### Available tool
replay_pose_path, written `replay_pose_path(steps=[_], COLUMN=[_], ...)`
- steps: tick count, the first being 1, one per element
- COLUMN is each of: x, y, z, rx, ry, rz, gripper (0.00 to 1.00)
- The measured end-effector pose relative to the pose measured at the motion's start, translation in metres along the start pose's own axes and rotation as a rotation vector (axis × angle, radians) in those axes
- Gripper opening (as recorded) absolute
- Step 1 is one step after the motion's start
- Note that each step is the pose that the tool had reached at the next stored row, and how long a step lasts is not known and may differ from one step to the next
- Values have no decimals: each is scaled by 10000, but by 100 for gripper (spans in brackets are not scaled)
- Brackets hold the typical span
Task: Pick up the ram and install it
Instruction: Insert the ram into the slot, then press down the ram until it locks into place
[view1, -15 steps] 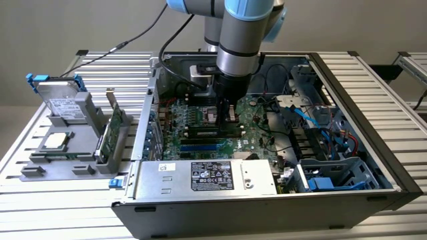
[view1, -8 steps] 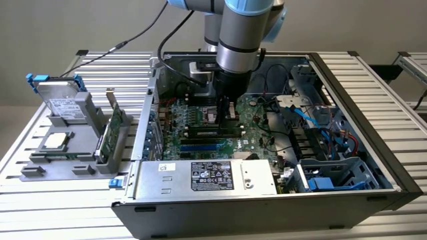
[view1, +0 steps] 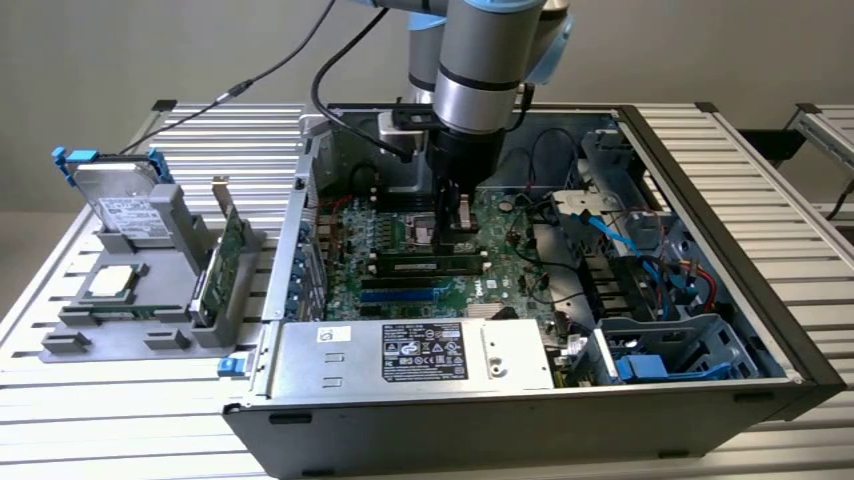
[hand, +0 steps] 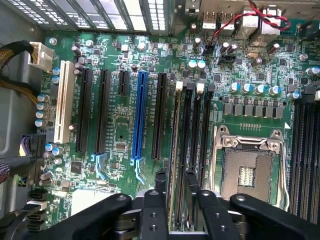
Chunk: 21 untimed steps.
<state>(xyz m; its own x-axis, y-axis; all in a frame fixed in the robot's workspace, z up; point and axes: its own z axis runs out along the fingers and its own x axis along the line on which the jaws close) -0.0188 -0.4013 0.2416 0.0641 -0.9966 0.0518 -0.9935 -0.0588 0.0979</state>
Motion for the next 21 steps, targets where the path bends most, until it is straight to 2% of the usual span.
replay_pose_path(steps=[1,2,4,21], x=[0,0,0,0], y=[0,0,1,0], z=[-2,-2,-3,7], rx=[0,0,-1,-1], ry=[-2,-4,-5,-3], rz=[0,0,1,0], gripper=[19,19,10,10])
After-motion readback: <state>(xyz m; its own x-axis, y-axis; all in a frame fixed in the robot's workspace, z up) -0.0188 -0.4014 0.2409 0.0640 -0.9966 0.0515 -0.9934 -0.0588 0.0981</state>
